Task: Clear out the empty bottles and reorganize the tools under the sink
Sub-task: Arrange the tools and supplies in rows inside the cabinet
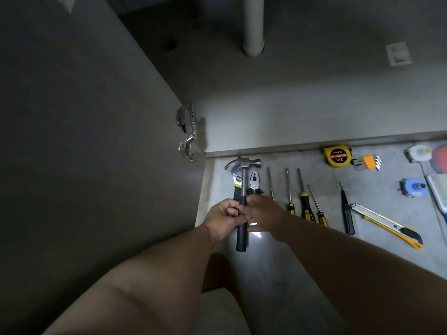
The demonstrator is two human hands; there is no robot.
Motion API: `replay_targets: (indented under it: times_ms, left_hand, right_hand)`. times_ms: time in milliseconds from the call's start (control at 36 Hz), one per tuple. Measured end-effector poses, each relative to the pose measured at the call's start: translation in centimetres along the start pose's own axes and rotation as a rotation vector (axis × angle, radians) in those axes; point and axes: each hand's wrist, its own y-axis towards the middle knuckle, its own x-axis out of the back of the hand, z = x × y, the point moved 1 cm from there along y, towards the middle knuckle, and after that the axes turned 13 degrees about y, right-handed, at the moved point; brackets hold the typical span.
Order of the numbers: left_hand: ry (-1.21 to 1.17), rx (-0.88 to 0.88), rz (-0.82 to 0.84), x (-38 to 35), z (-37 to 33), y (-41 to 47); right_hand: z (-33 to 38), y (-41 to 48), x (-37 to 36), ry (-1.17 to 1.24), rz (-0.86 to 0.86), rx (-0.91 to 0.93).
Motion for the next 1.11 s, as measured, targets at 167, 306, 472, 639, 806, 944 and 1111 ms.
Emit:
replay_targets:
  times_ms: [167, 306, 472, 639, 806, 944, 1111]
  left_hand:
    - [-0.072, 0.084, 0.029, 0.0, -0.4, 0.6]
    - [0.078, 0.082, -0.29, -0.4, -0.4, 3.0]
    - [0.551, -0.002, -0.432, -0.8, 0.5, 4.3]
    - [0.691, 0.035, -0.413, -0.6, 0.4, 4.9]
    - [0.709, 0.082, -0.339, 0.2, -0.1, 5.1]
    - [0.671, 0.058, -0.139, 1.0, -1.2, 4.0]
    - [0.552, 0.219, 0.2, 2.4, -6.3, -0.2]
  right_hand:
    - [-0.3, -1.1, 2.7, 0.289, 0.046, -0.041]
    - [-1.1, -1.2, 4.7, 0.176, -0.035, -0.033]
    - [-2.0, -1.0, 5.6, 0.133, -0.023, -0.007]
    - [-1.7, -1.2, 5.6, 0.094, -0.007, 0.01]
    - [-1.0, -2.7, 5.5, -0.017, -0.004, 0.053]
    - [-0.4, -5.0, 6.3, -0.101, 0.038, 0.06]
    - [2.4, -8.5, 7.0, -0.175, 0.06, 0.096]
